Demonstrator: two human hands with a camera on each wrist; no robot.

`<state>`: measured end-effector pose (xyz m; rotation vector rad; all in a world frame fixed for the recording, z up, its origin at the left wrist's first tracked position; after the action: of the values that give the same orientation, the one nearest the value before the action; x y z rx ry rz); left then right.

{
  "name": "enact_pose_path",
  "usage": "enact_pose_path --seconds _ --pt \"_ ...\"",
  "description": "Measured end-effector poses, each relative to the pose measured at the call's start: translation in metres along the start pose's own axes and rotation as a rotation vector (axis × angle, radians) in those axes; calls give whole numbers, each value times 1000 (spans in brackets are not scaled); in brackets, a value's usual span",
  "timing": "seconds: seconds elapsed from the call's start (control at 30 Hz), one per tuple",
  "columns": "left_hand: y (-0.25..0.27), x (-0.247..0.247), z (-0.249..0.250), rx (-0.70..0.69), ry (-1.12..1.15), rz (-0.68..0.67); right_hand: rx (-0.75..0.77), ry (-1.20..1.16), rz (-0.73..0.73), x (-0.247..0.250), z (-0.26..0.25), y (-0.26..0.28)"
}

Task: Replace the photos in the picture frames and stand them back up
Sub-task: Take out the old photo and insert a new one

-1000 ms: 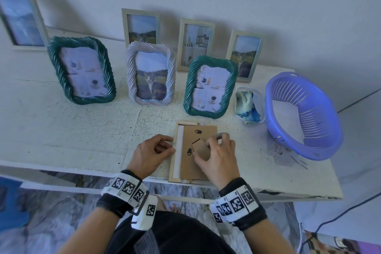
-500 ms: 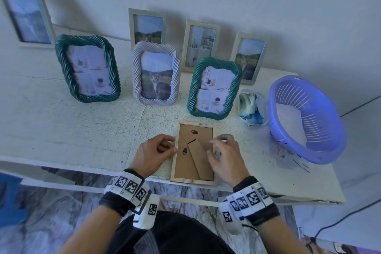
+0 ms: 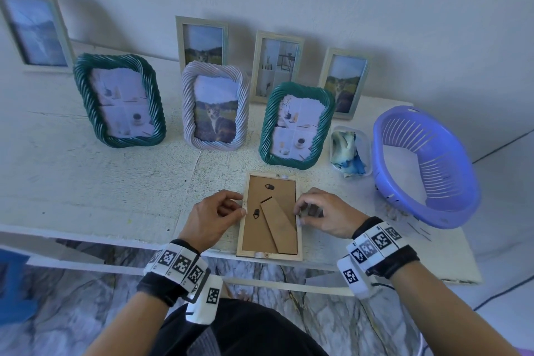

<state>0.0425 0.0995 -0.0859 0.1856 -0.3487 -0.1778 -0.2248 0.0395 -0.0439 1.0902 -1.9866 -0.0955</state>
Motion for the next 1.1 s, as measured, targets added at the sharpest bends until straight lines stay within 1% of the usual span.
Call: enact_pose_path --seconds 0.1,0.17,0.37,0.63,0.77,0.93,1.0,1.1 --pt "0 1 0 2 -14 3 -13 16 -51 2 0 -4" --pt "0 1 0 2 -20 1 -16 15 -60 3 0 -6" --pt "0 2 2 4 -45 2 -13 -24 -9 -1 2 -7" --pt "4 -1 6 -30 -70 17 -28 17 88 -10 2 -7" --pt "5 -1 5 -47 -79 17 -49 39 114 -12 0 -7" --pt "8 -6 10 -90 -183 11 -62 50 136 -13 -6 -7" --pt "8 -8 12 -83 -239 8 -68 58 146 -14 -8 -6" --pt "7 -7 12 -67 -256 -2 -72 69 154 -14 -9 -6"
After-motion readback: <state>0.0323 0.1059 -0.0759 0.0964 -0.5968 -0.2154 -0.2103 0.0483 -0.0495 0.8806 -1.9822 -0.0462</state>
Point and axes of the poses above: each hand's wrist, its own y-axis away from the middle knuckle, its own x-axis out of the back of the hand, z = x × y, the point moved 2 cm from there along -y, towards the middle knuckle, and after that the axes turned 11 degrees about -z, right-handed, at the moved point
